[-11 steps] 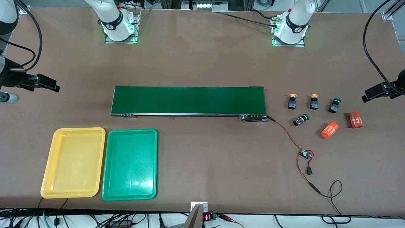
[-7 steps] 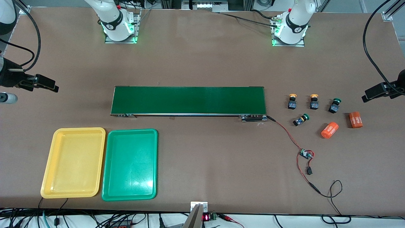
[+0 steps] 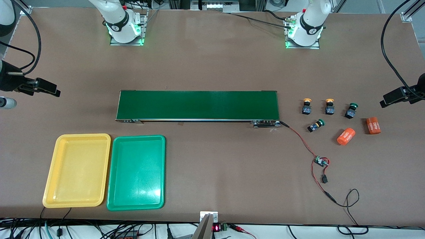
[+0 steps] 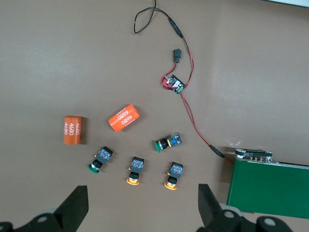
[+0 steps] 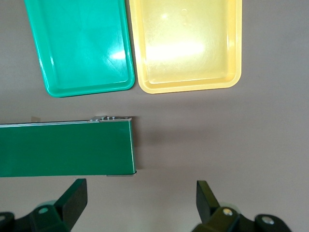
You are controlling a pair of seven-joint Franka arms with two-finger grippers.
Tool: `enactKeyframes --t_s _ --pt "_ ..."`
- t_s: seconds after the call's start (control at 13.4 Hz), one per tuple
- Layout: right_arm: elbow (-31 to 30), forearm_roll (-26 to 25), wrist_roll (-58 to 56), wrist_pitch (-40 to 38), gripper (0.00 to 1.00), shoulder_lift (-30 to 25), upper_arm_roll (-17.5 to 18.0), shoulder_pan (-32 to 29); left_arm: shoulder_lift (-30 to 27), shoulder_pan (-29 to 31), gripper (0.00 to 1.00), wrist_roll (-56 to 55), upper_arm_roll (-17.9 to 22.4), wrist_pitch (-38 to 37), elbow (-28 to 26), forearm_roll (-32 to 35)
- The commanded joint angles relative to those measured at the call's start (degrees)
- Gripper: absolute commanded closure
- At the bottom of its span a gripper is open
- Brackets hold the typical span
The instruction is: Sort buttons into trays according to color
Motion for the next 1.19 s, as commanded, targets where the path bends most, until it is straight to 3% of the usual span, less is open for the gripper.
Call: enactKeyframes --t_s 0.0,0.67,0.9,1.12 --pt "0.77 0.66 -0.71 -0.83 0.00 0.36 0.38 -0.65 2.79 -1.37 0.00 -0.17 0.27 0.42 0.15 -1.14" --pt "0.68 0.57 -0.80 -1.01 0.00 0.45 0.38 -1.08 14.92 -1.81 0.00 0.62 0.36 3.14 -2.14 -2.99" --pt "0.68 0.66 -0.80 -1.01 0.00 0.45 0.38 -1.09 17.30 -1.81 0.00 0.62 0.45 6.30 -6.08 -2.99" --pt "0.77 0.66 -0.71 -0.92 0.00 0.45 0.38 -0.91 17.31 -2.16 0.00 0.62 0.36 15.94 -14.42 -3.08"
